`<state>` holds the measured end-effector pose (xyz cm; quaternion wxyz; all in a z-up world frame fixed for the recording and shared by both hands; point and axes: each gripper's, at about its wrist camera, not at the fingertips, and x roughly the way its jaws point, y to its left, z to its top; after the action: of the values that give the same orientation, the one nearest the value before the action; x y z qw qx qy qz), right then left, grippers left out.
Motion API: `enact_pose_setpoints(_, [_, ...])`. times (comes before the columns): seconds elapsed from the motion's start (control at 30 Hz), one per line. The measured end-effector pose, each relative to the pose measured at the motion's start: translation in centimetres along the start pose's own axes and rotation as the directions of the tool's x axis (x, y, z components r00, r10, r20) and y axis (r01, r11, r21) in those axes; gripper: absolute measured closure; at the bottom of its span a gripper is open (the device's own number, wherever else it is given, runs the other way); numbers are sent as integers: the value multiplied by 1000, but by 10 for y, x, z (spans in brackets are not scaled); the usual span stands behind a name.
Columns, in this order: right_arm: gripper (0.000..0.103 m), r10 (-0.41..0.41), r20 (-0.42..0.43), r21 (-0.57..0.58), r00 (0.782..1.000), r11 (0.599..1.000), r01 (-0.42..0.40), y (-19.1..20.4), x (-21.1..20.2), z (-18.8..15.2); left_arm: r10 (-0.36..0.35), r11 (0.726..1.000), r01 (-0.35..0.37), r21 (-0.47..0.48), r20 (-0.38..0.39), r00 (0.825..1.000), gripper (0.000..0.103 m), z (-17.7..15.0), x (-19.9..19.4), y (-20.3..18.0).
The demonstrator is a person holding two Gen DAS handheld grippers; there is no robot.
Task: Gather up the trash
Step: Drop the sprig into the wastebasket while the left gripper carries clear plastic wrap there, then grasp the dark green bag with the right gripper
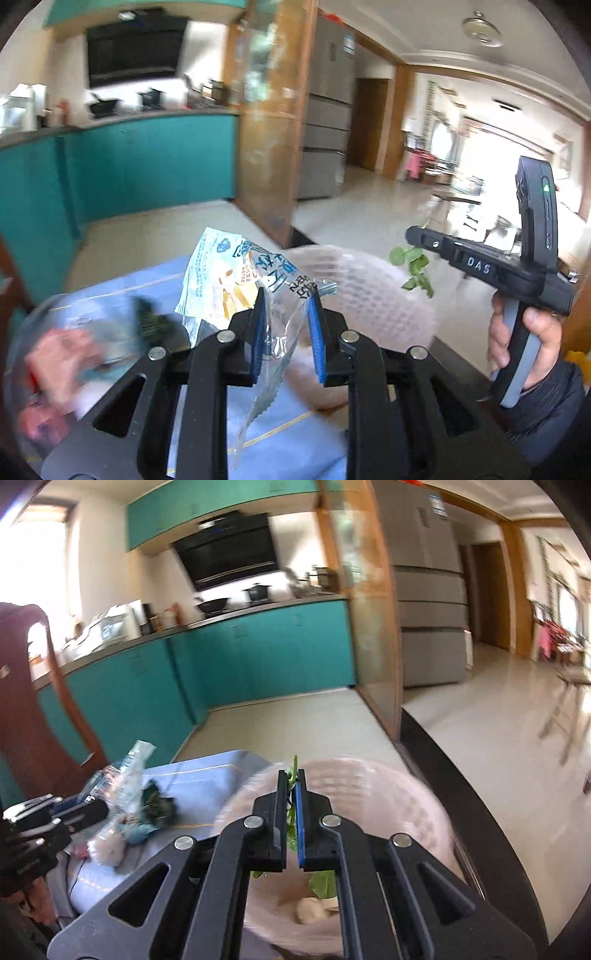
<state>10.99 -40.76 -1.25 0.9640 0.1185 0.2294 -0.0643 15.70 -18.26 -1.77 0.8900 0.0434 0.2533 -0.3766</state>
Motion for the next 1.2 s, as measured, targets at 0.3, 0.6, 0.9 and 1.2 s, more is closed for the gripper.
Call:
enact_pose_setpoints(0.3, [98, -64, -62, 81, 996, 994, 69, -41, 22, -9, -152, 988, 153, 3, -103, 983, 45, 4, 96, -35])
enact_pose_setpoints(0.6, [32, -74, -111, 129, 991, 988, 88, -31, 55, -18, 139, 990, -140, -22, -52, 989, 28, 0, 66, 14])
enact_pose_setpoints(0.9, [30, 111, -107, 31, 988, 994, -108, 67, 88, -3, 541, 807, -565, -172, -166, 824, 22, -48, 3, 112])
enact_pose_setpoints(1.2, [30, 214, -321, -175, 922, 944, -280, 218, 201, -38, 563, 738, -623, -260, -271, 781, 22, -90, -38, 155])
